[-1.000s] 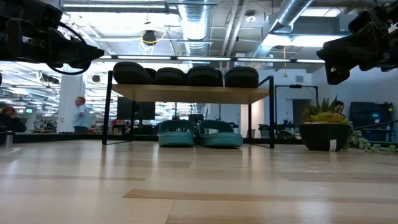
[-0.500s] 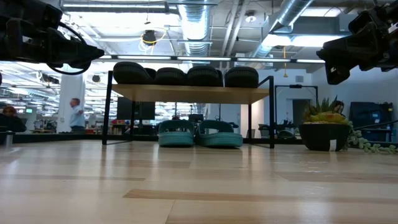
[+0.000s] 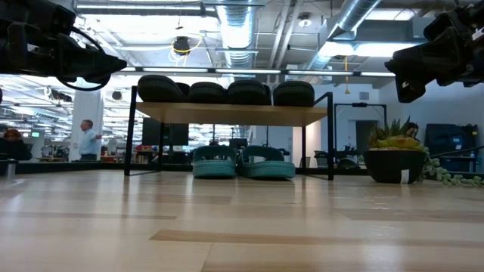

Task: Pick and place slides into the shelf
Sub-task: Return to Home Position

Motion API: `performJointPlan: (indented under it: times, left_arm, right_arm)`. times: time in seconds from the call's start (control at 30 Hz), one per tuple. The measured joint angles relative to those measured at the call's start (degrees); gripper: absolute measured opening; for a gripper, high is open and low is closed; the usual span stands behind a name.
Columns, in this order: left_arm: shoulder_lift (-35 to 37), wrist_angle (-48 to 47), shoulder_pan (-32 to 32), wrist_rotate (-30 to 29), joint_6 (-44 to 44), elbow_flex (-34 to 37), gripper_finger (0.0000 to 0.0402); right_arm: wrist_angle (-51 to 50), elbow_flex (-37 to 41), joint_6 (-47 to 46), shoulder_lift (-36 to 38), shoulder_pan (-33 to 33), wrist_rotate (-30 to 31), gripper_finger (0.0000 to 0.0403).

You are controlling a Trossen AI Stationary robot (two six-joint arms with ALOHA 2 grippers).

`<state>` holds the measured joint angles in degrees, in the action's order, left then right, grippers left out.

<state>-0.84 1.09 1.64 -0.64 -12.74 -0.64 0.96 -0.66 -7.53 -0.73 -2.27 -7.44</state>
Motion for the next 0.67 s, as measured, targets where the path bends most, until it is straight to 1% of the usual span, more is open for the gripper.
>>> performJointPlan:
  times: [0.67]
  left_arm:
    - [0.0,0.0,0.0,0.0,-0.1,0.0,0.0091]
  right_arm:
    - [0.0,0.0,0.0,0.0,0.0,0.0,0.0098]
